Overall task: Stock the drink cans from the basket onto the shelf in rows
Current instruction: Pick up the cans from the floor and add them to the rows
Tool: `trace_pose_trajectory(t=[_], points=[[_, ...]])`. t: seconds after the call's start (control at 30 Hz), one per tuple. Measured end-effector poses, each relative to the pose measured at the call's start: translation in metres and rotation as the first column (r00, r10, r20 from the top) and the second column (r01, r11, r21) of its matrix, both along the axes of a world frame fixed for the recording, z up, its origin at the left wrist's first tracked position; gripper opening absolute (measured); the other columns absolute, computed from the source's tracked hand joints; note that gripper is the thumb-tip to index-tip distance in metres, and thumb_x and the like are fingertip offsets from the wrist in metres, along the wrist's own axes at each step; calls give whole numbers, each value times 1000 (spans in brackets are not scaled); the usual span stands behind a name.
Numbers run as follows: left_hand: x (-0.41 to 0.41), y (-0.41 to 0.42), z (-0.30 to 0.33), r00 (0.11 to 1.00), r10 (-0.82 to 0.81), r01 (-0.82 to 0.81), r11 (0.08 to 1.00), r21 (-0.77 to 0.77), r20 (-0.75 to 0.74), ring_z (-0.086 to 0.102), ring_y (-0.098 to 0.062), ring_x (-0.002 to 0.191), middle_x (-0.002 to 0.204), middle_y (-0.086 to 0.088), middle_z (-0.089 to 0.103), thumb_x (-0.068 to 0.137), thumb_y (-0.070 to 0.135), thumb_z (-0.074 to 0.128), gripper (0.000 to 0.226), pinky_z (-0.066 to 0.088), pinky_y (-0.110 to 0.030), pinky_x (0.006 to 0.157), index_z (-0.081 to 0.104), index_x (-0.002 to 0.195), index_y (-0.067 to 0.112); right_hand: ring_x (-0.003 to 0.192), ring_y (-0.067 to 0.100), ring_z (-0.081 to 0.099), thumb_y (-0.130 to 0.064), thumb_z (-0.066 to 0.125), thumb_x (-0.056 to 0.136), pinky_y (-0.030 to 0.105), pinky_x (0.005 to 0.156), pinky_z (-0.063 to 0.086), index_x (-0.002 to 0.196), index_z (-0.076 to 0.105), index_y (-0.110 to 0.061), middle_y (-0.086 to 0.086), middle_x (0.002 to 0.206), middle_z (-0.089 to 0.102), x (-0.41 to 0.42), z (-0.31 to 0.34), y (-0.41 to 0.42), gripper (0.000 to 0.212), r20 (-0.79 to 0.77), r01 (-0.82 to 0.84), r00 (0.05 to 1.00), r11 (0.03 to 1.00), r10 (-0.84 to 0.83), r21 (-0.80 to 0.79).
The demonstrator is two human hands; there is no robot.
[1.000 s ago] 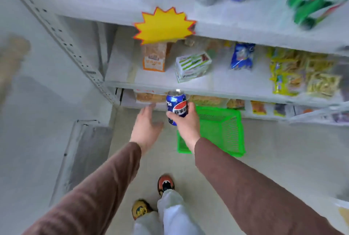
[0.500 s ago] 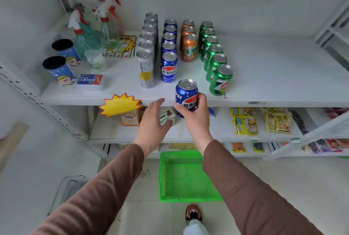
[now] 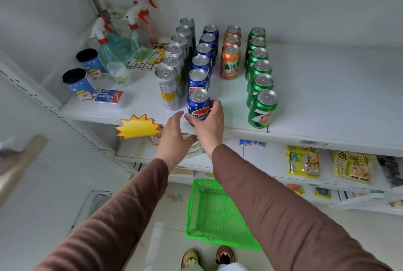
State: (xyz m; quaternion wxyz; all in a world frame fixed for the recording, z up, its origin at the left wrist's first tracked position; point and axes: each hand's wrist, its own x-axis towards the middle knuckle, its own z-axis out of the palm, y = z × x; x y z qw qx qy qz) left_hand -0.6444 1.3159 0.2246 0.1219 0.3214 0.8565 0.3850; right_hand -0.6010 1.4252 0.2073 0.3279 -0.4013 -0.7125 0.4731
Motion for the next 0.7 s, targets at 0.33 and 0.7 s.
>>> trace_pose_trajectory(t=[0.33,0.7], points=[[-26,-11,-15,1000,6,-6,1000,-14,20,41,-19,134,147,-3,42,79,22,76,79,38,-41,110,34,146,16,118,23,47,-28,85,74,39,94,48,135,42,-18,3,131,56,-5,-25,-5,75,103,-44,994,990,30,134],[-30,-13,-19,998,-56,56,998,15,16,39,-18,135,148,-2,41,81,21,76,79,38,-38,110,33,147,18,110,23,49,-29,87,72,37,87,48,122,46,-14,5,123,55,-15,-23,-5,66,135,48,988,980,-75,193]])
